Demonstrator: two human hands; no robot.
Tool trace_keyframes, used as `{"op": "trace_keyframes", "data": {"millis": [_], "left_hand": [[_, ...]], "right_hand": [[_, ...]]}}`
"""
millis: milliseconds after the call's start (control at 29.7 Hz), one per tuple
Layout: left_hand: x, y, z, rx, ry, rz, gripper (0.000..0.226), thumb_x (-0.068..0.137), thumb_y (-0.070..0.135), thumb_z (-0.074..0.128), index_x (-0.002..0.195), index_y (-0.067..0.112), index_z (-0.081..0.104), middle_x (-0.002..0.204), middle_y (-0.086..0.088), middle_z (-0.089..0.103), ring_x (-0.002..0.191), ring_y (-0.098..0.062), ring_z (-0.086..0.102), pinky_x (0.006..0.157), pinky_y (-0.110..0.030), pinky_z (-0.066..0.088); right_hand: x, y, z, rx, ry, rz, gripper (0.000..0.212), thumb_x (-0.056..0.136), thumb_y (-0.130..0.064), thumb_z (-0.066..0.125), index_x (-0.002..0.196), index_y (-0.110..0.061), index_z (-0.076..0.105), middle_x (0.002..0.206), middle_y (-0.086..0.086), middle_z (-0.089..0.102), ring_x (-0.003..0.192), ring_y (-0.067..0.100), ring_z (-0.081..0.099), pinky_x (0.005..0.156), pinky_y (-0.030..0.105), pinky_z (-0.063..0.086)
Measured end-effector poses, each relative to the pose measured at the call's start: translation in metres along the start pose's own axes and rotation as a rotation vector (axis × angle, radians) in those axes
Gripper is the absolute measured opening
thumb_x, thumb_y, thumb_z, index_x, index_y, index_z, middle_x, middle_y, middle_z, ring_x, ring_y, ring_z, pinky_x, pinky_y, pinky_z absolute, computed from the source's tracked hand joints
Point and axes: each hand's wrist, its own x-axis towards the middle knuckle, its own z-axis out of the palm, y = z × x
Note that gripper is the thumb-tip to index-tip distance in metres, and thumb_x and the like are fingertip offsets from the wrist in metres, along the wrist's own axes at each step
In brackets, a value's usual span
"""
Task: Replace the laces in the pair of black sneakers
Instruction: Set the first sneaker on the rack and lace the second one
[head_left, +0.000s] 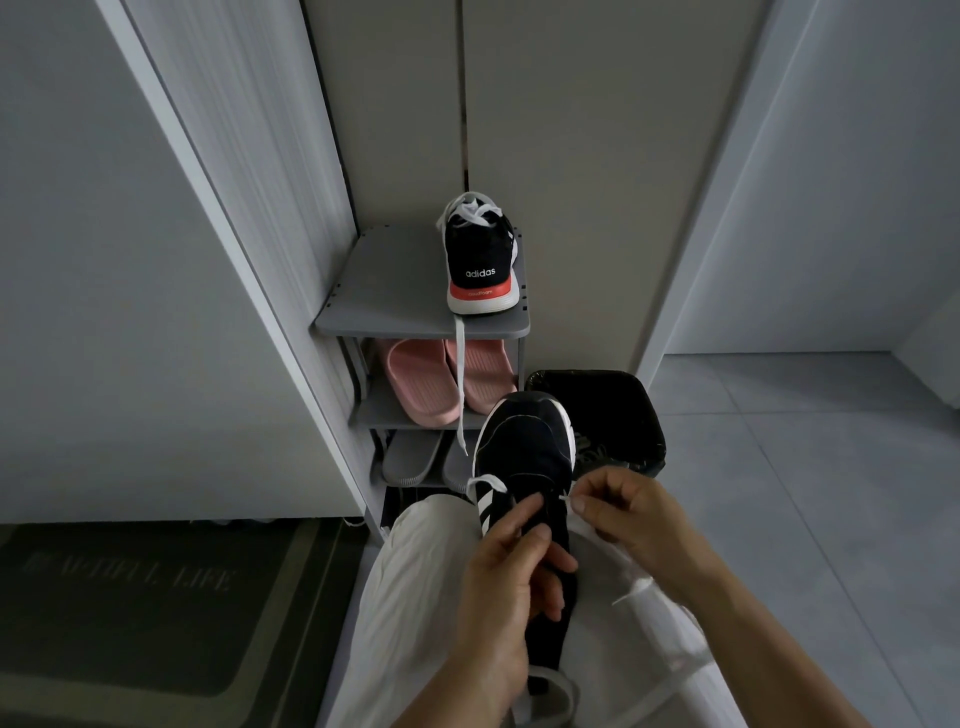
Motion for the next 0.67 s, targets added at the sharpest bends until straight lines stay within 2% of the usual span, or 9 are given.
{"op": "trace_keyframes", "data": {"millis": [168, 269, 370, 437, 504, 538, 571, 605, 672], "left_hand": [[0.002, 0.005, 0.009, -0.399, -0.058, -0.192, 0.024, 0.091, 0.008, 0.048, 0.111, 0.009, 0.061, 0.058, -0.003, 0.057, 0.036, -0.008, 0.042, 0.034, -0.018, 0.036], [0.003, 0.002, 0.011, -0.515, -0.087, -0.213, 0.033, 0.084, 0.009, 0.052, 0.116, 0.007, 0.057, 0.059, -0.004, 0.056, 0.036, -0.008, 0.043, 0.034, -0.018, 0.036], [0.004, 0.0, 0.013, -0.561, -0.102, -0.211, 0.045, 0.078, 0.012, 0.055, 0.123, 0.007, 0.055, 0.057, -0.003, 0.054, 0.036, -0.008, 0.043, 0.034, -0.017, 0.037], [0.004, -0.002, 0.012, -0.572, -0.124, -0.205, 0.049, 0.076, 0.013, 0.055, 0.125, 0.007, 0.054, 0.057, -0.003, 0.053, 0.036, -0.008, 0.044, 0.034, -0.017, 0.038], [0.004, -0.003, 0.011, -0.537, -0.15, -0.188, 0.048, 0.078, 0.014, 0.055, 0.125, 0.008, 0.054, 0.057, -0.003, 0.053, 0.037, -0.008, 0.044, 0.035, -0.017, 0.039], [0.004, -0.004, 0.01, -0.499, -0.16, -0.178, 0.045, 0.08, 0.015, 0.054, 0.124, 0.009, 0.056, 0.057, -0.003, 0.053, 0.038, -0.008, 0.044, 0.036, -0.017, 0.039], [0.004, -0.005, 0.009, -0.457, -0.166, -0.168, 0.04, 0.082, 0.016, 0.053, 0.122, 0.011, 0.058, 0.058, -0.003, 0.054, 0.038, -0.008, 0.045, 0.036, -0.017, 0.039], [0.004, -0.005, 0.007, -0.416, -0.167, -0.158, 0.037, 0.084, 0.016, 0.052, 0.12, 0.013, 0.06, 0.058, -0.004, 0.054, 0.039, -0.008, 0.045, 0.037, -0.017, 0.038], [0.004, -0.005, 0.006, -0.347, -0.163, -0.137, 0.04, 0.083, 0.017, 0.054, 0.122, 0.014, 0.059, 0.059, -0.006, 0.055, 0.04, -0.01, 0.045, 0.038, -0.018, 0.038]], "right_hand": [[0.007, -0.01, -0.002, -0.17, 0.066, -0.114, 0.011, 0.082, -0.012, 0.067, 0.076, -0.021, 0.066, 0.077, -0.008, 0.066, 0.071, -0.005, 0.059, 0.065, 0.007, 0.044], [0.011, -0.011, -0.003, -0.33, 0.106, -0.199, 0.014, 0.082, -0.012, 0.067, 0.075, -0.023, 0.064, 0.083, -0.008, 0.064, 0.076, 0.0, 0.058, 0.067, 0.006, 0.042], [0.012, -0.015, -0.004, -0.492, 0.119, -0.352, 0.006, 0.083, -0.009, 0.066, 0.081, -0.014, 0.068, 0.086, -0.005, 0.059, 0.074, 0.002, 0.056, 0.069, 0.006, 0.041], [0.014, -0.02, -0.005, -0.645, 0.069, -0.451, 0.009, 0.088, -0.01, 0.059, 0.089, -0.008, 0.068, 0.09, -0.003, 0.054, 0.073, 0.005, 0.054, 0.066, 0.008, 0.039], [0.016, -0.029, -0.007, -0.833, -0.037, -0.506, 0.016, 0.092, -0.009, 0.05, 0.097, -0.005, 0.064, 0.099, 0.005, 0.054, 0.087, 0.017, 0.054, 0.071, 0.015, 0.037], [0.016, -0.037, -0.005, -0.968, -0.118, -0.545, 0.014, 0.089, -0.006, 0.051, 0.096, -0.003, 0.063, 0.099, 0.007, 0.056, 0.09, 0.021, 0.053, 0.074, 0.021, 0.041], [0.019, -0.041, -0.006, -1.137, -0.215, -0.626, 0.008, 0.081, -0.002, 0.06, 0.087, -0.003, 0.065, 0.091, 0.006, 0.059, 0.085, 0.023, 0.054, 0.071, 0.025, 0.045], [0.02, -0.042, -0.008, -1.256, -0.231, -0.716, 0.009, 0.067, -0.001, 0.073, 0.073, -0.004, 0.067, 0.077, 0.003, 0.061, 0.074, 0.021, 0.056, 0.063, 0.023, 0.048], [0.023, -0.04, -0.01, -1.278, -0.223, -0.723, 0.021, 0.047, -0.007, 0.086, 0.056, -0.011, 0.067, 0.06, -0.003, 0.059, 0.059, 0.015, 0.055, 0.052, 0.019, 0.049]]}}
